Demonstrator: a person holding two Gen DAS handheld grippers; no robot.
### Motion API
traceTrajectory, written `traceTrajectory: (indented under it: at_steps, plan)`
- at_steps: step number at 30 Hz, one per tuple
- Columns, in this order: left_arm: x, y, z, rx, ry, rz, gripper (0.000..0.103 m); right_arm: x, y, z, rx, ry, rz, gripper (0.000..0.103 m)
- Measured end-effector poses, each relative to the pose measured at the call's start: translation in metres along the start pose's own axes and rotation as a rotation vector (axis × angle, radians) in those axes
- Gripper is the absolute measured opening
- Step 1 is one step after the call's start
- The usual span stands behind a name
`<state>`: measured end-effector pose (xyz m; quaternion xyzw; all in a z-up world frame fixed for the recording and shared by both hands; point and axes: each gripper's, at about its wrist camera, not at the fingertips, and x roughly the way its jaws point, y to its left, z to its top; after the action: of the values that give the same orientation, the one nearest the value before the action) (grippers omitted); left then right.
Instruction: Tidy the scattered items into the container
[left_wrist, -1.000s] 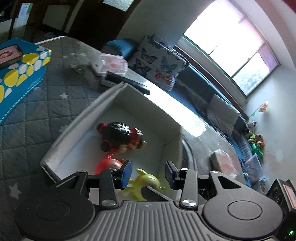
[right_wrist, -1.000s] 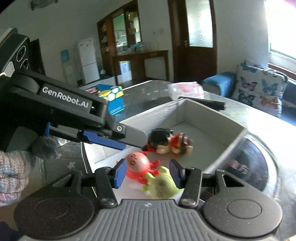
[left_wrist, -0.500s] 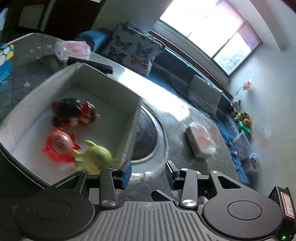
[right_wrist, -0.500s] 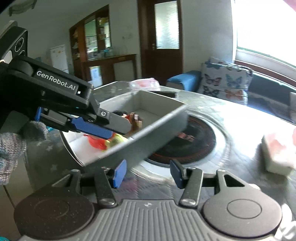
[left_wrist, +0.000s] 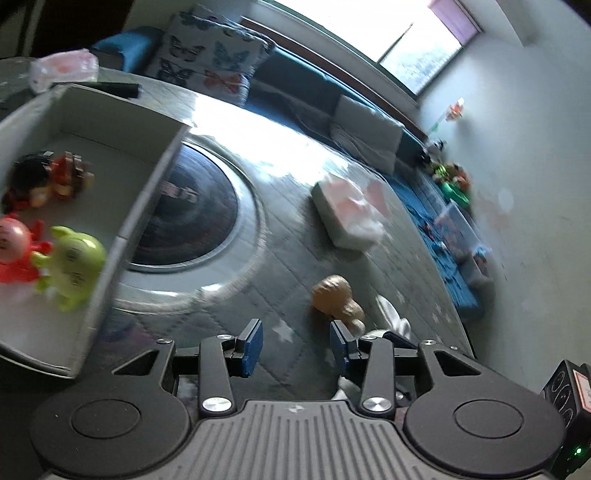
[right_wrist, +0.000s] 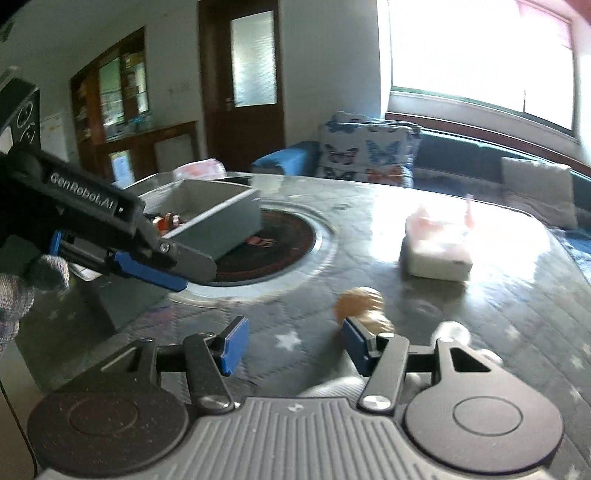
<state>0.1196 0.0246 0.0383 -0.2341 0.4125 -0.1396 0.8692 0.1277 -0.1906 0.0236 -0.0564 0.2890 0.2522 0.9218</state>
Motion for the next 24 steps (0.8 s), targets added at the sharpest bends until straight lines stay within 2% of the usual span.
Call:
traceTrajectory:
  at_steps: [11,14,24]
  plan:
    - [0.041,-0.031,-0.018,0.065,0.107,-0.062,0.042,-0.012,-0.058,-0.03,0.16,0.002,-0.112,0.057]
    - [0.048,-0.038,-0.022,0.089,0.119,-0.073,0.042,-0.01,-0.071,-0.035,0.218,0.002,-0.104,0.057]
    - [0.064,-0.056,-0.031,0.189,0.145,-0.065,0.042,-0.002,-0.087,-0.041,0.286,-0.004,-0.033,0.057]
